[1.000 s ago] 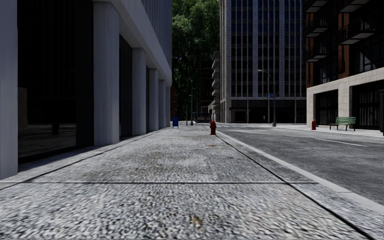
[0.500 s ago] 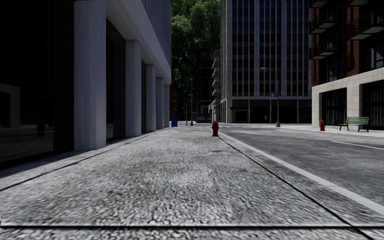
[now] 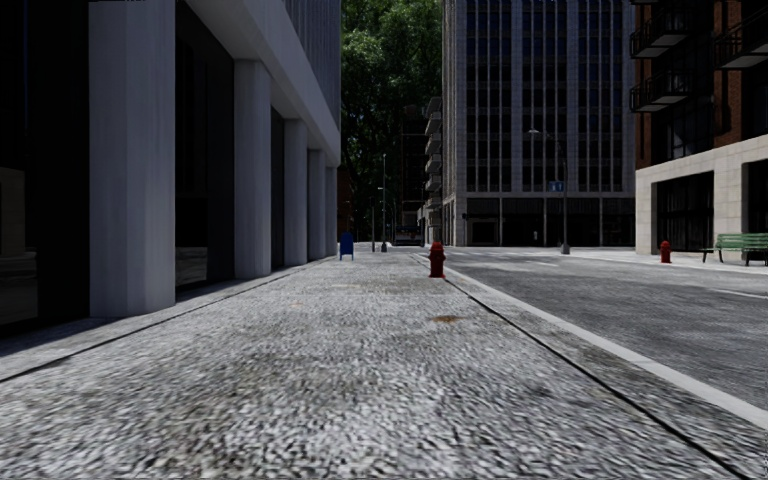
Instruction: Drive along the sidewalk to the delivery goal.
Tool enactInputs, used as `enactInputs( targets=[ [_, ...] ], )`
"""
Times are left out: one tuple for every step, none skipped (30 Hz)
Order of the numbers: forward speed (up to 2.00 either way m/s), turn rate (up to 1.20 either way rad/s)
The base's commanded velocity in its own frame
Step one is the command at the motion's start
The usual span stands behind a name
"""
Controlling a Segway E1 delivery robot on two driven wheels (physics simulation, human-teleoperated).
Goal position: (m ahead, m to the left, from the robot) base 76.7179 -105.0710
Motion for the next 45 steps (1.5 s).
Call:
enactInputs(
  targets=[
    [2.00, 0.00],
    [2.00, 0.00],
    [2.00, 0.00],
    [2.00, 0.00],
    [2.00, 0.00],
    [2.00, 0.00],
    [2.00, 0.00],
    [2.00, 0.00],
    [2.00, 0.00],
    [2.00, 0.00],
    [2.00, 0.00],
    [2.00, 0.00],
    [2.00, 0.00],
    [2.00, 0.00],
    [2.00, 0.00],
    [2.00, 0.00],
    [2.00, 0.00],
    [2.00, 0.00],
    [2.00, 0.00],
    [2.00, 0.00],
    [2.00, 0.00],
    [2.00, 0.00],
    [2.00, 0.00],
    [2.00, 0.00],
    [2.00, 0.00],
    [2.00, 0.00],
    [2.00, 0.00],
    [2.00, 0.00],
    [2.00, 0.00],
    [2.00, 0.00],
    [2.00, 0.00],
    [2.00, 0.00],
    [2.00, 0.00],
    [2.00, 0.00],
    [2.00, 0.00],
    [2.00, 0.00],
    [2.00, 0.00],
    [2.00, 0.00],
    [2.00, 0.00],
    [2.00, 0.00],
    [2.00, 0.00],
    [2.00, 0.00],
    [2.00, 0.00],
    [2.00, 0.00],
    [2.00, 0.00]
  ],
)
